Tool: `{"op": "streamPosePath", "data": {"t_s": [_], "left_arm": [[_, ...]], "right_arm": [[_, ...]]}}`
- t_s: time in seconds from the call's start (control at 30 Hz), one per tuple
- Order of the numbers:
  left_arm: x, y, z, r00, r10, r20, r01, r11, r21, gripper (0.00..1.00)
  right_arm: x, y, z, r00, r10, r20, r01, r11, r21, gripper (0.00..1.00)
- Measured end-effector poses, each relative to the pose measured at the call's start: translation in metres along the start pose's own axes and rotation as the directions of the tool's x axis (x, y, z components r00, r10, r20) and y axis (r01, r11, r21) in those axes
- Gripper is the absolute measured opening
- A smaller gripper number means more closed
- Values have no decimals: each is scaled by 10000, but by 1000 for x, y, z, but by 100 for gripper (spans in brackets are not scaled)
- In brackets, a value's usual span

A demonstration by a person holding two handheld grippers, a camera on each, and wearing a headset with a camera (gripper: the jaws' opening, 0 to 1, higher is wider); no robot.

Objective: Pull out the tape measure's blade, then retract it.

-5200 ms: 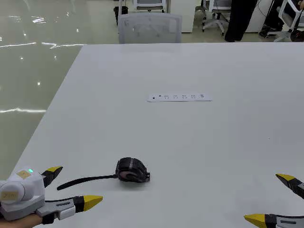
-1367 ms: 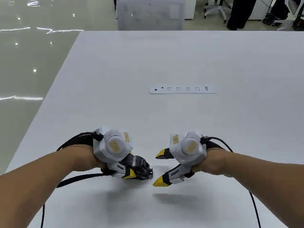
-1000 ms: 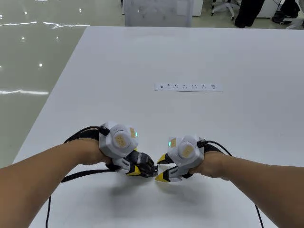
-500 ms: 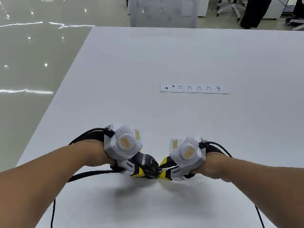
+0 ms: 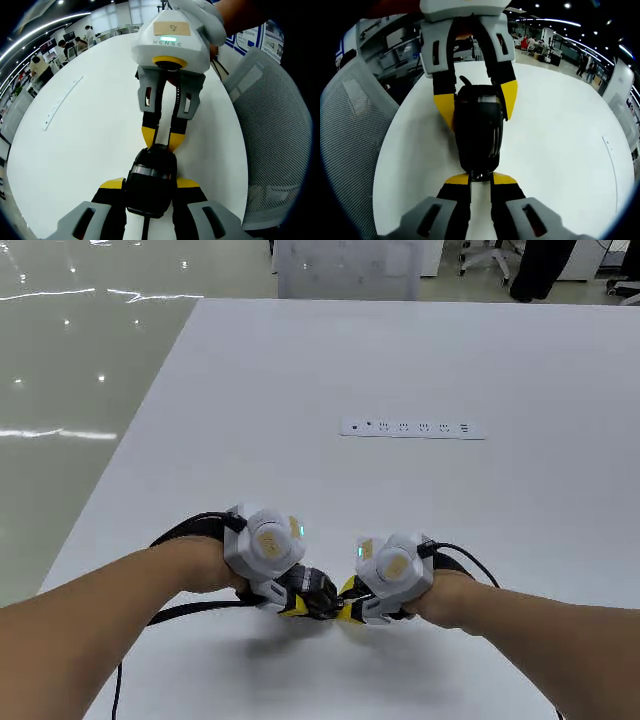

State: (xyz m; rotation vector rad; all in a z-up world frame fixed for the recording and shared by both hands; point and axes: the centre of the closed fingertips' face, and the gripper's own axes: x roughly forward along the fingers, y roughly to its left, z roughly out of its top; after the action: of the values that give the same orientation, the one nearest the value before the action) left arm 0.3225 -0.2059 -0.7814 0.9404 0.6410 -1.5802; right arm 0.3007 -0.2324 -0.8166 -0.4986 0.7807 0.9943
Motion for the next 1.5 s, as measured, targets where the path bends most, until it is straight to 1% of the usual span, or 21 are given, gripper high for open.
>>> {"op": "streamPosePath", "data": {"t_s": [0.03,0.13,0.27,0.43,0.53,0.57,0.6,0.63,0.7,0.8,0.83,0.93,1.0,1.07,1.1,1.13,1.2,1.27,1.3,1.43,1.5], "left_arm": [[0,0,0,10000,25,-7,-25,10000,-2,32],[0,-2,0,10000,27,-19,-27,9998,177,32],[0,-1,0,10000,-20,36,20,10000,-1,32],[0,-1,0,10000,-21,-49,20,10000,-30,32],[0,-1,0,10000,-21,-45,20,10000,-64,32],[0,0,0,10000,-7,-43,6,9999,-114,32],[0,0,0,10000,-5,-52,4,9999,-107,32],[-1,-1,0,10000,-8,-67,8,10000,-97,32],[-1,-1,0,10000,13,-79,-13,10000,-82,32],[-1,-1,0,10000,39,-81,-40,9999,-92,32],[-1,-1,0,10000,35,-77,-36,9999,-99,32],[-1,-1,0,10000,33,-67,-34,9999,-117,32],[-1,-1,0,10000,28,-68,-29,9999,-154,32],[-1,-1,0,10000,37,-70,-38,9998,-207,32],[-1,-1,0,10000,45,-62,-46,9997,-221,32],[-1,-1,0,10000,35,-55,-36,9998,-197,32],[-2,-2,-1,9999,0,-115,-1,9999,-114,32],[-2,-3,-1,9998,-3,-196,3,10000,12,32],[-1,-3,0,9998,3,-210,-3,10000,2,32],[-2,-2,-1,9998,69,-164,-71,9999,-150,32],[-2,-1,-1,9998,105,-141,-108,9997,-226,32]], "right_arm": [[-1,0,-1,10000,-19,-25,18,9999,-149,12],[0,1,-2,10000,78,-15,-78,10000,-5,11],[-2,1,-6,9999,113,0,-112,9997,221,11],[-7,1,-13,9999,124,-91,-120,9991,398,11],[-7,1,-12,9999,118,-124,-114,9992,388,11],[-6,1,-12,9999,111,-74,-105,9974,708,12],[-6,2,-11,9999,115,-82,-108,9969,783,12],[-6,3,-11,9999,91,-93,-84,9979,648,13],[-5,2,-10,9997,19,-238,-5,9983,586,14],[-4,1,-10,9989,40,-466,-1,9965,840,15],[-3,2,-6,9996,27,-284,-6,9972,751,15],[2,1,-2,9993,-24,-376,43,9988,490,15],[3,2,-2,9988,38,-490,-23,9995,300,15],[4,-1,-2,9991,80,-417,-61,9989,455,15],[3,0,-2,9993,84,-377,-69,9992,403,14],[3,1,-3,9994,113,-327,-105,9996,260,13],[2,1,-4,9994,165,-308,-151,9988,471,12],[2,2,-4,9995,214,-225,-203,9987,475,12],[2,1,-4,9995,213,-225,-201,9986,486,12],[0,-1,-6,9996,108,-259,-105,9998,145,12],[-2,-4,-8,9996,65,-257,-59,9998,216,12]]}}
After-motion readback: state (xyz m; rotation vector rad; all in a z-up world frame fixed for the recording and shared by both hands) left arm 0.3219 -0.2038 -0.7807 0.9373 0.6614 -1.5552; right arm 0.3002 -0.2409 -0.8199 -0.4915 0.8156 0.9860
